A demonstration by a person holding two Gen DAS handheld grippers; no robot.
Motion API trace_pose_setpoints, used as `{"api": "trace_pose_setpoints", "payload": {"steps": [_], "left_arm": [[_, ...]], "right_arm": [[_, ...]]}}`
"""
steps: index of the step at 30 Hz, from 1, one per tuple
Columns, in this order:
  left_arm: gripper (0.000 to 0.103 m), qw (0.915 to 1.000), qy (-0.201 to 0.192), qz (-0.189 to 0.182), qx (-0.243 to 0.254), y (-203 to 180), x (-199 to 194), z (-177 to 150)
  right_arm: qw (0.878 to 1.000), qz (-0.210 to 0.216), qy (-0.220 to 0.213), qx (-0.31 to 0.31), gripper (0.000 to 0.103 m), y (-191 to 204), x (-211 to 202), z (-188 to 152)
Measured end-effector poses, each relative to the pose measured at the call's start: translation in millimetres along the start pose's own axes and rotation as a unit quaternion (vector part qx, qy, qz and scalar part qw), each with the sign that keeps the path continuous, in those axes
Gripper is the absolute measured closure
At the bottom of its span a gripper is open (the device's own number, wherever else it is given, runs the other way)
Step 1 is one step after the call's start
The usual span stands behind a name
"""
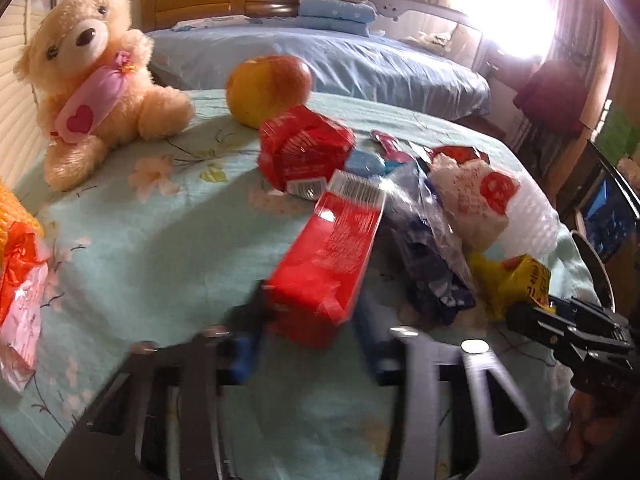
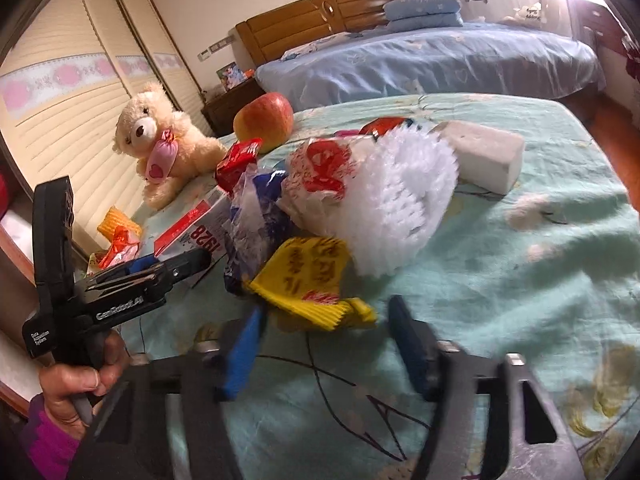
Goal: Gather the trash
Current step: 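Grasp the red juice box with the left tool while the right tool grasps the yellow snack bag, then carry the red juice box and yellow snack bag over the trash bin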
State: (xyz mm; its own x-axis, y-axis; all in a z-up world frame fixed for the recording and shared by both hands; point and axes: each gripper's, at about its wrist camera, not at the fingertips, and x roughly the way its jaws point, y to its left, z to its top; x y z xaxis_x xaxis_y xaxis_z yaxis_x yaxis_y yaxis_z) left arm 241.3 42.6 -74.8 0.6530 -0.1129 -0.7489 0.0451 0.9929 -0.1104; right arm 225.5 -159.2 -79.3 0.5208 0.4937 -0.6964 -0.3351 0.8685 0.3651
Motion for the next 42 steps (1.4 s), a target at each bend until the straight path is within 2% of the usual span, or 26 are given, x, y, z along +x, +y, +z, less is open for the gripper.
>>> {"api": "trace_pose_setpoints", "payload": {"steps": [1, 2, 3, 5, 12, 18, 28, 42], "left_arm": [[0.071, 1.0, -0.002, 0.001, 0.002, -1.0, -1.6, -1.3], [0.071, 1.0, -0.009, 0.0, 0.003, -1.7, -5.9, -2.7], [0.072, 0.9999, -0.012, -0.001, 0.002, -1.2, -8.2, -3.2], [0.072, 0.9999, -0.016, -0.004, -0.004, -1.3, -14.0, -7.6], [0.072, 0.9991, -0.027, -0.018, -0.026, -8.1, -37.7, -30.2], [0.073, 0.9976, -0.044, -0.047, -0.025, -25.1, -62.0, -39.7], [0.073, 0.9944, -0.04, -0.094, 0.027, -83.1, -67.5, -46.5], [0.073, 0.9869, -0.03, -0.137, 0.081, -150.6, -55.4, -42.4]], "right_arm": [[1.0, 0.0, -0.003, -0.004, 0.06, 1.4, -1.2, -1.0], [1.0, 0.005, -0.005, -0.007, 0.075, 2.3, -3.0, -1.9], [1.0, 0.009, -0.005, -0.009, 0.083, 3.2, -4.5, -2.3], [1.0, 0.008, -0.003, -0.013, 0.088, 4.9, -6.9, -4.1], [1.0, 0.021, -0.009, 0.002, 0.089, -0.7, -28.9, -15.9], [0.999, 0.019, -0.025, 0.01, 0.089, -6.7, -53.5, -24.1], [0.998, -0.008, -0.048, 0.04, 0.089, -38.2, -86.6, -34.7], [0.991, -0.057, -0.084, 0.088, 0.089, -96.0, -135.2, -43.5]]}}
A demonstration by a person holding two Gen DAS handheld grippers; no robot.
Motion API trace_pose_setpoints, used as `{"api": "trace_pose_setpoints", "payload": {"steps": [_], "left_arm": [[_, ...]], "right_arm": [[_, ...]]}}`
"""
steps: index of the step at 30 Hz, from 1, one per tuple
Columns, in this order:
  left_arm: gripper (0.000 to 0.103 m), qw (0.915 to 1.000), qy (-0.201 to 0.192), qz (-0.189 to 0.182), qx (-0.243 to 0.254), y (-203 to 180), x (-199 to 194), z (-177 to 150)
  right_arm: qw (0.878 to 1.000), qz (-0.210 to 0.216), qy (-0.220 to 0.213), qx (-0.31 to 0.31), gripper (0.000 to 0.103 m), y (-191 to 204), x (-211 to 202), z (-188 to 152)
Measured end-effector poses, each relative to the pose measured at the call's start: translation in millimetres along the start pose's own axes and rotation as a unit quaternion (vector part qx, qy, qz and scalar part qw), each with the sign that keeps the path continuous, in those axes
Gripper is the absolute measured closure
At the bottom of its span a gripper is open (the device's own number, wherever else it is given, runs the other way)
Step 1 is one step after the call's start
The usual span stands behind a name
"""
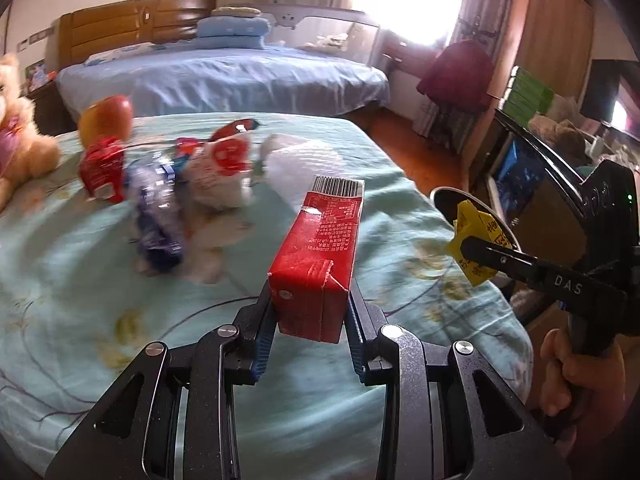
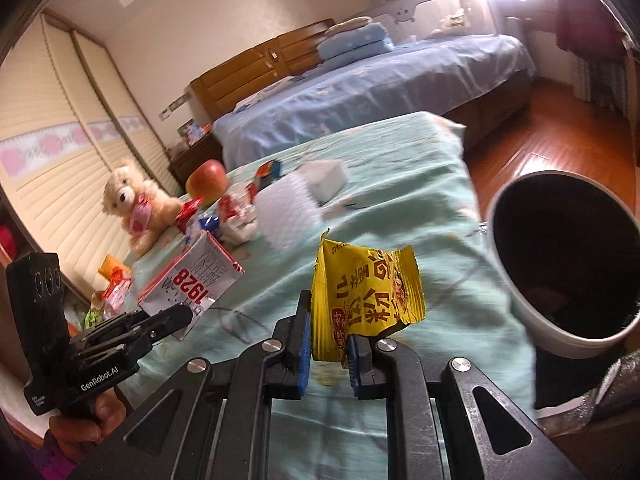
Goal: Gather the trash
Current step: 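Carry the red juice box and yellow snack bag over the trash bin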
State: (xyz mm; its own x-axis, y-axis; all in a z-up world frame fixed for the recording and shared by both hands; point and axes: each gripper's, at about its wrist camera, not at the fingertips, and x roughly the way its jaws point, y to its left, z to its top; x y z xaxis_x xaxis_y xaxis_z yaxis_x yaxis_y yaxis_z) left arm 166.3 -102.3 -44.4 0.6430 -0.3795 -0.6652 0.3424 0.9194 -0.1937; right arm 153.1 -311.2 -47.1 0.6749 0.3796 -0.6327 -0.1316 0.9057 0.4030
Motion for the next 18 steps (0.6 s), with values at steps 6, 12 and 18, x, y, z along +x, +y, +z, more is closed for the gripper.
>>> {"api": "trace_pose_setpoints", "payload": {"steps": [6, 12, 18], "left_arm": [[0.073, 0.9996, 0.007, -0.02, 0.018, -27.4, 15.1, 6.0], [0.073, 0.9984, 0.01, -0.037, 0.041, -55.7, 25.4, 12.0], [0.073, 0.9969, 0.015, -0.048, 0.06, -78.4, 36.2, 18.3]], "right_arm": [[0.999, -0.022, -0.011, 0.02, 0.089, -26.5, -12.8, 1.0], [0.998, -0.04, -0.02, 0.04, 0.089, -52.6, -25.0, 0.0], [0.997, -0.057, -0.027, 0.052, 0.089, -72.2, -32.7, 0.7]]}}
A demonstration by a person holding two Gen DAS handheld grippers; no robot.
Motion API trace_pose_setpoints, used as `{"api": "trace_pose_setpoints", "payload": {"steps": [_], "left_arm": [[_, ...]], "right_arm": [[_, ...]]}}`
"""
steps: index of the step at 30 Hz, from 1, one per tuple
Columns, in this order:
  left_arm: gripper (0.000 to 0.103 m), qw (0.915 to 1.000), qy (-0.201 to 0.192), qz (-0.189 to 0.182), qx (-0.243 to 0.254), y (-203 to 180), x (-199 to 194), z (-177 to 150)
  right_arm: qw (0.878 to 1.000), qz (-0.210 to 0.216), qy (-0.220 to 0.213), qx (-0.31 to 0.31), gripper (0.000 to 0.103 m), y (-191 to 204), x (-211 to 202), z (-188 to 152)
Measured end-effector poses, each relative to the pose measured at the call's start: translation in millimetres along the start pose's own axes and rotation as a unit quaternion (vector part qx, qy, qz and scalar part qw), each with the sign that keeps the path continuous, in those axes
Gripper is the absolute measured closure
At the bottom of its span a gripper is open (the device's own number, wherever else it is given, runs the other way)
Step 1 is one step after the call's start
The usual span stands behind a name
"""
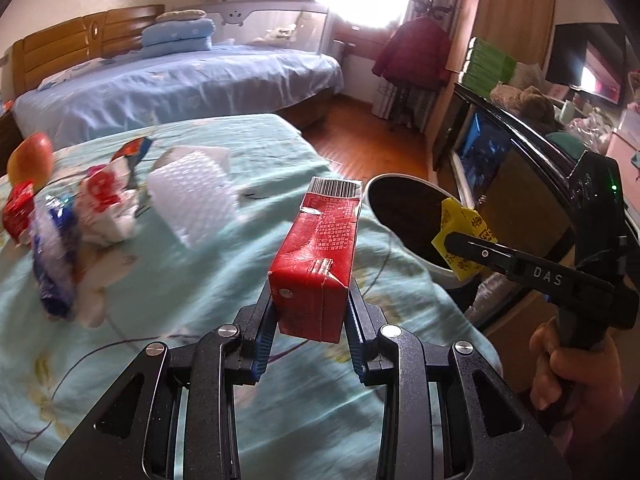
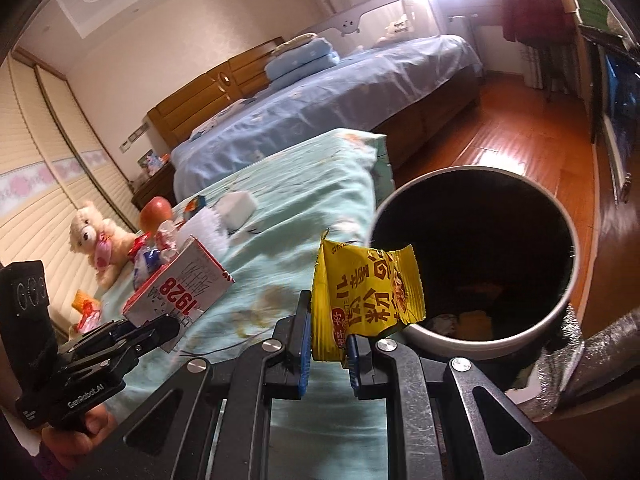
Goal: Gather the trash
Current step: 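Carry the red juice box and yellow snack bag over the trash bin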
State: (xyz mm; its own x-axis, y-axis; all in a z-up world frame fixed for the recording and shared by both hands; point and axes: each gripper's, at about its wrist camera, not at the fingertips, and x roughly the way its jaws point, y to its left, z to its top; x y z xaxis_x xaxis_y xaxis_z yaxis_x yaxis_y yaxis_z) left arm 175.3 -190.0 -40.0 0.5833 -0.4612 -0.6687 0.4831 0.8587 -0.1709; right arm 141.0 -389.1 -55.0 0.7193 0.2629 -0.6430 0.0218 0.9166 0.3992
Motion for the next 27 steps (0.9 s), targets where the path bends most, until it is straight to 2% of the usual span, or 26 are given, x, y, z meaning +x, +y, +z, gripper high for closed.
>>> {"api": "trace_pose_setpoints", "payload": {"steps": [12, 27], "left_arm": [[0.073, 0.9996, 0.006, -0.015, 0.022, -24.1, 22.3, 16.7], [0.073, 0.9982, 0.017, -0.036, 0.045, -60.0, 55.6, 41.3]], "right_arm": [[0.999, -0.024, -0.009, 0.025, 0.088, -37.3, -1.5, 11.4], [0.998, -0.054, -0.001, 0.023, 0.088, -69.0, 7.8, 29.2]]}}
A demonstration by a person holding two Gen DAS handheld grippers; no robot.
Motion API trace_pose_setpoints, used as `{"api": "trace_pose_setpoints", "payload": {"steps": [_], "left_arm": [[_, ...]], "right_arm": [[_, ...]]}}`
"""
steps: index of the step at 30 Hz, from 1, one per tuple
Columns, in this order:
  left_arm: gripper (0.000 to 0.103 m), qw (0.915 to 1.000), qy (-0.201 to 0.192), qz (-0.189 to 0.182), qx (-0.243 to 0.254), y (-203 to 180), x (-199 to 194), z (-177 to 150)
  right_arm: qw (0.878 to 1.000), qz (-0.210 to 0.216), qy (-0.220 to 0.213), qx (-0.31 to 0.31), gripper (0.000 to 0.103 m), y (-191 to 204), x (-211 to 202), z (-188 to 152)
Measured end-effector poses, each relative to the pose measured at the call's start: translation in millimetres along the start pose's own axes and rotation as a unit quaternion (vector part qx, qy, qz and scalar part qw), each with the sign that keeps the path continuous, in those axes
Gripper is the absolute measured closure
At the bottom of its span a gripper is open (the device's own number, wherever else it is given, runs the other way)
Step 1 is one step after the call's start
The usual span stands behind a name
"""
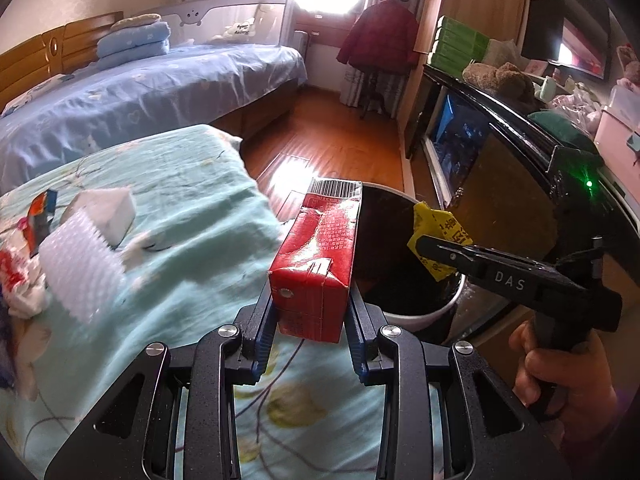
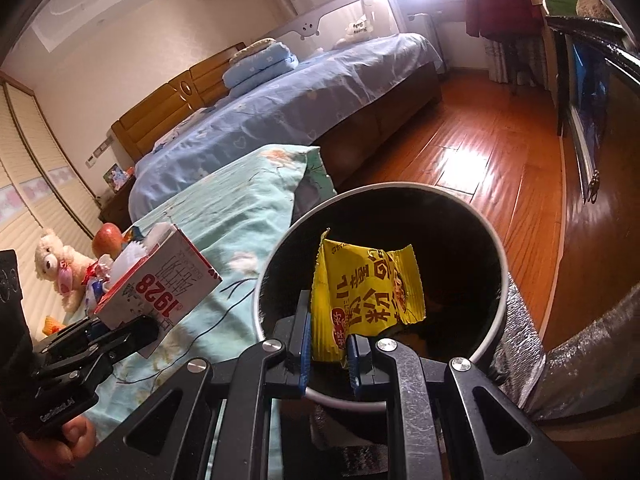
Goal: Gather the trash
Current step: 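Carry the red juice box and yellow snack bag over the trash bin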
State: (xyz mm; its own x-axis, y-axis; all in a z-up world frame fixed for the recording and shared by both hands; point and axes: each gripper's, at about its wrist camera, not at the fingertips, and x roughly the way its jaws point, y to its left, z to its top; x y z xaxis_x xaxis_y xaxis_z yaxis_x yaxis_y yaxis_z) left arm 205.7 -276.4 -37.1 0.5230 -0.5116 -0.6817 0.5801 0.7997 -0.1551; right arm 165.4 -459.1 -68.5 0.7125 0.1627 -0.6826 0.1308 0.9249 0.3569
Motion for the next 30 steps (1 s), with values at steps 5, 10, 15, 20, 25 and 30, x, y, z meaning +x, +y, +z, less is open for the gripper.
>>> {"api": "trace_pose_setpoints", "payload": {"steps": [5, 10, 15, 20, 25, 30], "left_arm": [[0.073, 1.0, 0.003, -0.002, 0.007, -8.0, 9.0, 7.8], [0.073, 0.9999, 0.01, -0.003, 0.008, -11.5, 18.2, 11.7], [0.073, 0.9998, 0.015, -0.005, 0.008, -14.3, 24.9, 15.2], [0.073, 0.9997, 0.018, -0.005, 0.013, -20.1, 30.3, 17.8], [0.073, 0.9997, 0.019, -0.005, 0.017, -23.7, 34.6, 22.3], [0.073, 0.9996, 0.021, -0.004, 0.019, -27.0, 38.9, 26.6]], "right_arm": [[1.0, -0.006, 0.003, 0.0, 0.088, -6.2, 3.9, 5.5], [1.0, -0.01, 0.003, 0.0, 0.088, -10.9, 5.8, 9.2], [1.0, -0.012, 0.004, 0.0, 0.088, -13.7, 7.9, 12.6], [1.0, -0.014, 0.006, -0.001, 0.088, -17.3, 10.5, 15.8], [1.0, -0.016, 0.011, 0.002, 0.088, -22.3, 15.2, 18.7], [1.0, -0.019, 0.017, 0.002, 0.088, -24.5, 19.9, 20.5]]}}
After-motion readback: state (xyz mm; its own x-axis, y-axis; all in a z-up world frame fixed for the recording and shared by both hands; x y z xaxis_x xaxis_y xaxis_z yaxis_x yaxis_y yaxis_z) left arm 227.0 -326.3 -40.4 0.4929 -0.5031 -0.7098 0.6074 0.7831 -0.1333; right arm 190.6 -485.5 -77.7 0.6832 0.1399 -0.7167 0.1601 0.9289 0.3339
